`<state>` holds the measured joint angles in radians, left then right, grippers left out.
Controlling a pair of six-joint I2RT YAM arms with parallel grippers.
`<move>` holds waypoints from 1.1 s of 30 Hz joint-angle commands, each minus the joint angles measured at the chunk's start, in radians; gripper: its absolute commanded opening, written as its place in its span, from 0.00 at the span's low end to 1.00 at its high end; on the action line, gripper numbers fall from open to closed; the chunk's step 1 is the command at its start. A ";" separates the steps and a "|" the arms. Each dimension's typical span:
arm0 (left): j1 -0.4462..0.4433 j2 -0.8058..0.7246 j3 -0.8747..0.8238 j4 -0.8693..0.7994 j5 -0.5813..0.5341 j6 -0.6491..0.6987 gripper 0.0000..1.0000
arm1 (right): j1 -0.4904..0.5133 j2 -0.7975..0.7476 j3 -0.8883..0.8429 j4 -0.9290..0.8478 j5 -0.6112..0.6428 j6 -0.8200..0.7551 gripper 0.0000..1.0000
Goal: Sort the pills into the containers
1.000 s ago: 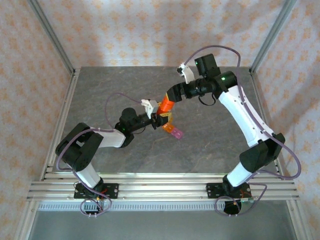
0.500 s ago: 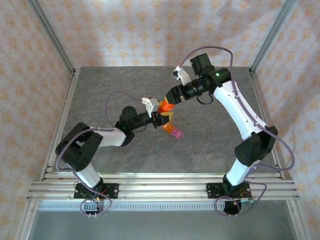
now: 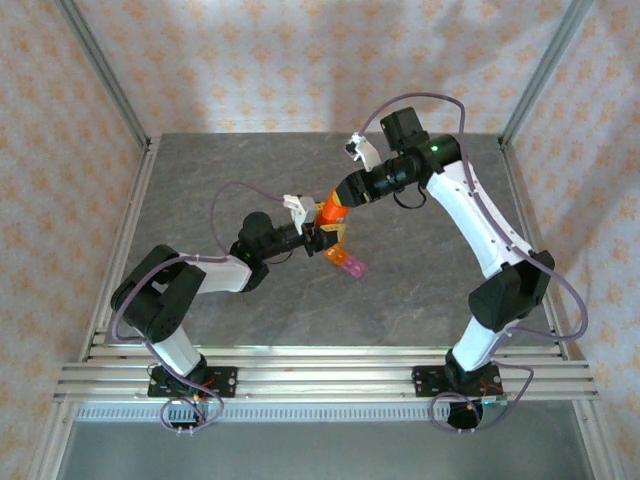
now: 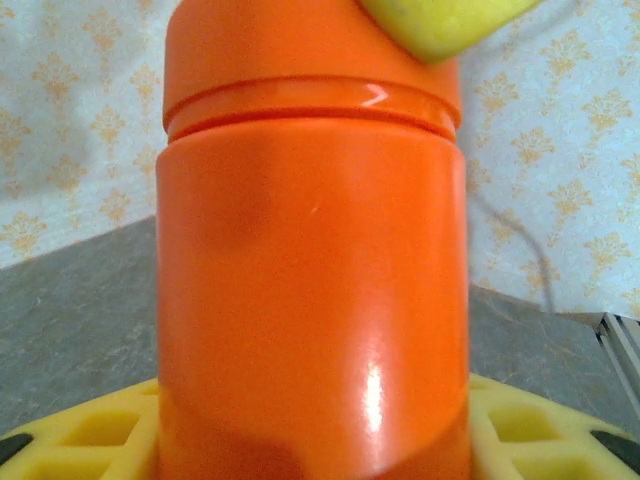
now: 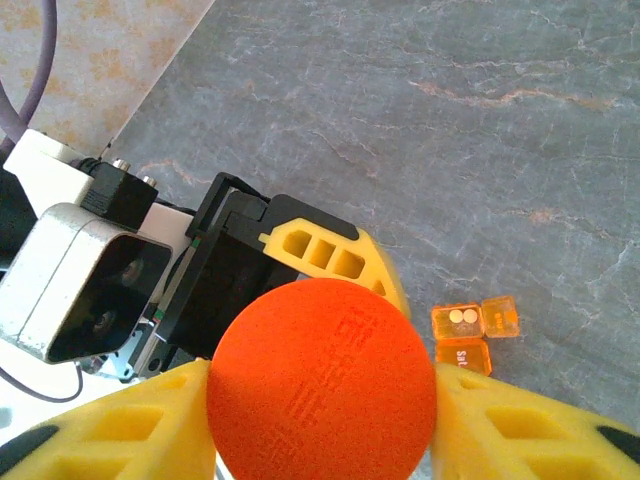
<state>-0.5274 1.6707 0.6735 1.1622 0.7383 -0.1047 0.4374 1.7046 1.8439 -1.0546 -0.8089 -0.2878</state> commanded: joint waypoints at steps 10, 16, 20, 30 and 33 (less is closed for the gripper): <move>0.007 -0.024 0.020 0.053 -0.054 0.030 0.00 | 0.037 -0.014 -0.118 0.123 0.054 0.231 0.42; -0.028 -0.066 -0.023 0.053 -0.216 0.143 0.00 | 0.116 -0.054 -0.273 0.301 0.226 0.478 0.42; -0.063 -0.084 -0.046 0.058 -0.321 0.216 0.00 | 0.159 -0.062 -0.340 0.390 0.304 0.600 0.41; -0.086 -0.081 -0.065 0.075 -0.388 0.241 0.00 | 0.176 -0.067 -0.366 0.444 0.343 0.679 0.42; -0.086 -0.076 -0.062 0.075 -0.391 0.228 0.00 | 0.177 -0.065 -0.345 0.430 0.338 0.676 0.44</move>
<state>-0.5888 1.6497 0.5697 1.0519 0.3321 0.0994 0.5838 1.6310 1.4967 -0.5961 -0.4671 0.3710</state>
